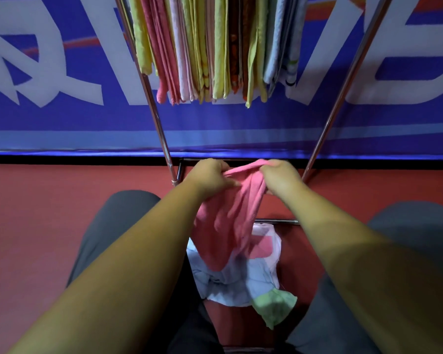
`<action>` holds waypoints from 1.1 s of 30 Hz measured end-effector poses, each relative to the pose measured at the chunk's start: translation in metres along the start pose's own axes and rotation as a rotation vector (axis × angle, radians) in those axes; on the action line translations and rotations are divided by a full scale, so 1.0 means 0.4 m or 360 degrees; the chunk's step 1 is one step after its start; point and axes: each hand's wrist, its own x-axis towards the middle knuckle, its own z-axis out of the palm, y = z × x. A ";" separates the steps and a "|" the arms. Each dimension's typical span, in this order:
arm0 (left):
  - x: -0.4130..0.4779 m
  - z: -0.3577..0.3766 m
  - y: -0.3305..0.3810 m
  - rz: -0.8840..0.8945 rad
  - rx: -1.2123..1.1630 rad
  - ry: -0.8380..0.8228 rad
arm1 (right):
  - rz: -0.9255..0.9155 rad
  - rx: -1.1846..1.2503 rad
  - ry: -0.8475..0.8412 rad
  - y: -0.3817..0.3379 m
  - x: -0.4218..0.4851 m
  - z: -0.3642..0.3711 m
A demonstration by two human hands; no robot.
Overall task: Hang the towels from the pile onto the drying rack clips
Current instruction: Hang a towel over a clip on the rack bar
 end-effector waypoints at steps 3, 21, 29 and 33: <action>0.011 -0.004 -0.036 -0.0115 0.0327 -0.0086 | 0.0116 0.0444 0.0242 0.027 0.053 -0.037; 0.032 -0.010 0.031 -0.0156 -0.1955 0.0050 | 0.0061 0.0227 -0.0240 -0.038 -0.041 0.009; 0.027 0.000 0.035 -0.0024 -0.1664 0.0014 | -0.0090 0.0313 -0.0272 -0.035 -0.039 0.019; 0.029 -0.002 0.016 -0.0158 -0.1385 0.0111 | 0.0039 0.0497 -0.0151 -0.045 -0.028 0.004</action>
